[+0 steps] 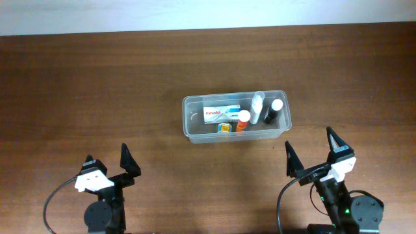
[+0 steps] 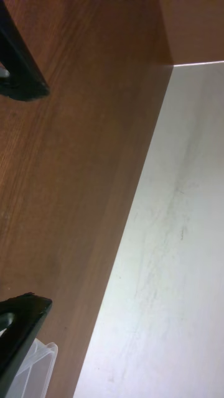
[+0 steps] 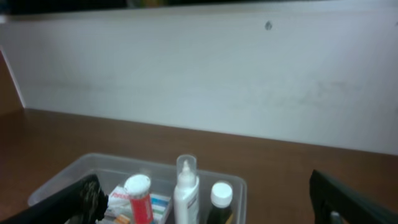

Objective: Pack container

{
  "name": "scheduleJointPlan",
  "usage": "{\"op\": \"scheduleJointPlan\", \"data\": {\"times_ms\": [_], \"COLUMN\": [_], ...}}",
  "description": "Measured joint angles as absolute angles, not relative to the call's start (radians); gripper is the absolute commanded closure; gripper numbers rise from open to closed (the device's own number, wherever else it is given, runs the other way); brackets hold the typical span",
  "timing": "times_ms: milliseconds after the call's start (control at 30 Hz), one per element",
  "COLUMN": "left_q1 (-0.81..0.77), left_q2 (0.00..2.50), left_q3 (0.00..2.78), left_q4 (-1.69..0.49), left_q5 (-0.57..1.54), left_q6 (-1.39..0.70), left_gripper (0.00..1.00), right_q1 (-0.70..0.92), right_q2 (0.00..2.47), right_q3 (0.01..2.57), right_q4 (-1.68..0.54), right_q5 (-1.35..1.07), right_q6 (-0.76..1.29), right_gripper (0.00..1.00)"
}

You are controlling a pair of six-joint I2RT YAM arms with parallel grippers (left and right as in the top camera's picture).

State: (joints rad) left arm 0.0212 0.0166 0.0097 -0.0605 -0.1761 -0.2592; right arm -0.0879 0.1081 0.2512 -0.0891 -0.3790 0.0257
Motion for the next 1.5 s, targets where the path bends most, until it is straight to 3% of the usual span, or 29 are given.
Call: {"op": "scheduleJointPlan", "data": {"times_ms": [867, 1500], "left_q1": [0.021, 0.021], "left_q2": [0.017, 0.017], "left_q3": [0.010, 0.010], "left_q4": [-0.060, -0.061], "left_q5": [-0.176, -0.176], "left_q6": [-0.259, -0.259], "left_gripper": [0.01, 0.01], "right_q1": [-0.054, -0.018], "right_q2": [0.015, 0.015], "right_q3": [0.025, 0.014], "right_q4": [-0.034, -0.050], "right_q5": [-0.337, -0.315], "right_q6": [0.027, 0.022], "right_gripper": [0.02, 0.02]}}
